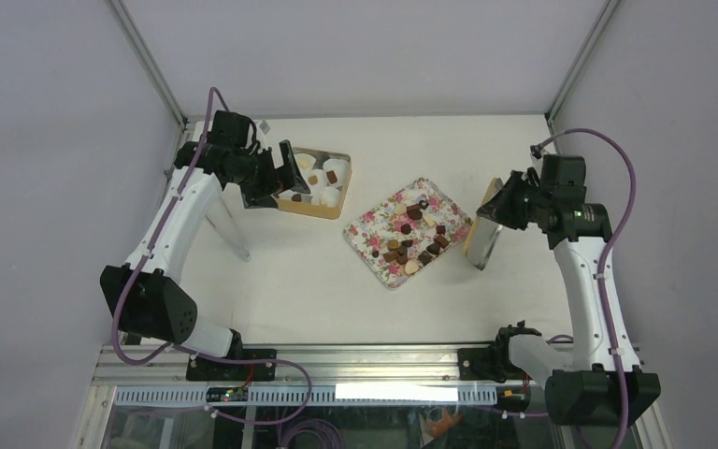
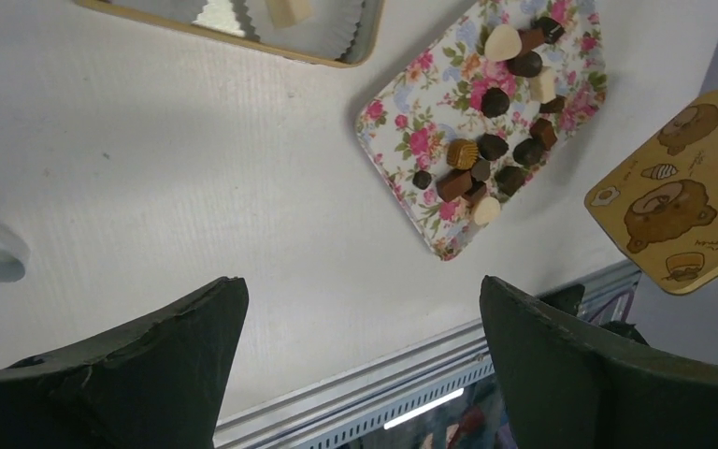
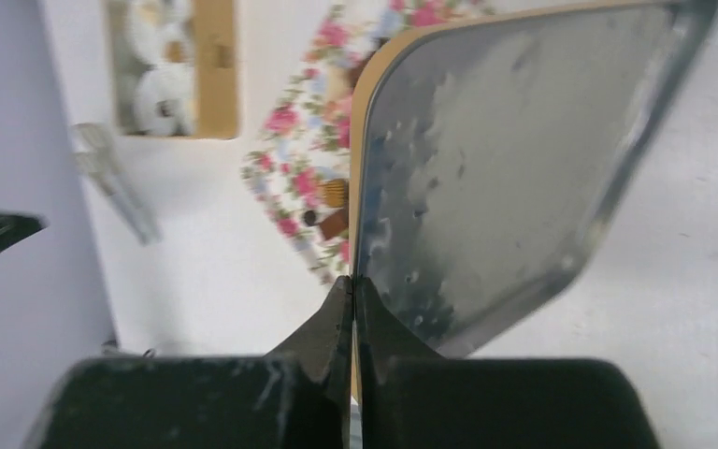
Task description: Pack the chocolate
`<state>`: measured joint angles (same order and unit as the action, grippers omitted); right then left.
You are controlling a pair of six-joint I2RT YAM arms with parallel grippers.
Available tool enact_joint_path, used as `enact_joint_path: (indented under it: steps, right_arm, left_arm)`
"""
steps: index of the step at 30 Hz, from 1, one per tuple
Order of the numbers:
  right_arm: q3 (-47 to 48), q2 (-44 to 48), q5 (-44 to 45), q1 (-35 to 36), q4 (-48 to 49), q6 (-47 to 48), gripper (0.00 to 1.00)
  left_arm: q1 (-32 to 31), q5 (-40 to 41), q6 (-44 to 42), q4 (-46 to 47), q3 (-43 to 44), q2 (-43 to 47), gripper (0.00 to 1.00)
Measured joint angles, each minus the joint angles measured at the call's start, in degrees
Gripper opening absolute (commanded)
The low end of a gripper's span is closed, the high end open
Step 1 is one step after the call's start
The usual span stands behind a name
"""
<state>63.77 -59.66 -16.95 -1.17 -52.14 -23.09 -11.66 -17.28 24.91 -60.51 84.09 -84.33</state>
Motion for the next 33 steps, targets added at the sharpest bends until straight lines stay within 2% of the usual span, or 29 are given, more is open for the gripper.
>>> enact_joint_path:
  steps: [11, 17, 22, 28, 33]
  right_arm:
    - [7.6, 1.1, -19.8, 4.2, 5.2, -5.1, 0.00]
    - [7.6, 0.8, -31.0, 8.3, 15.9, -10.7, 0.00]
    - [9.6, -1.5, -42.0, 12.2, 23.3, -13.0, 0.00]
    - [14.0, -3.0, -49.3, 18.7, 29.0, -15.0, 0.00]
    - [17.7, -3.8, -53.6, 24.8, 32.1, -15.5, 0.00]
  left_arm:
    - [0.0, -16.4, -3.8, 7.8, 0.9, 0.2, 0.99]
    - [0.0, -26.5, -4.7, 16.5, -3.3, 4.3, 0.99]
    - [0.0, -37.5, -5.6, 28.1, -8.5, 10.6, 0.99]
    - [0.0, -46.9, -8.2, 40.3, -10.9, 17.5, 0.99]
    - [0.0, -52.4, -9.8, 43.2, -10.9, 17.2, 0.99]
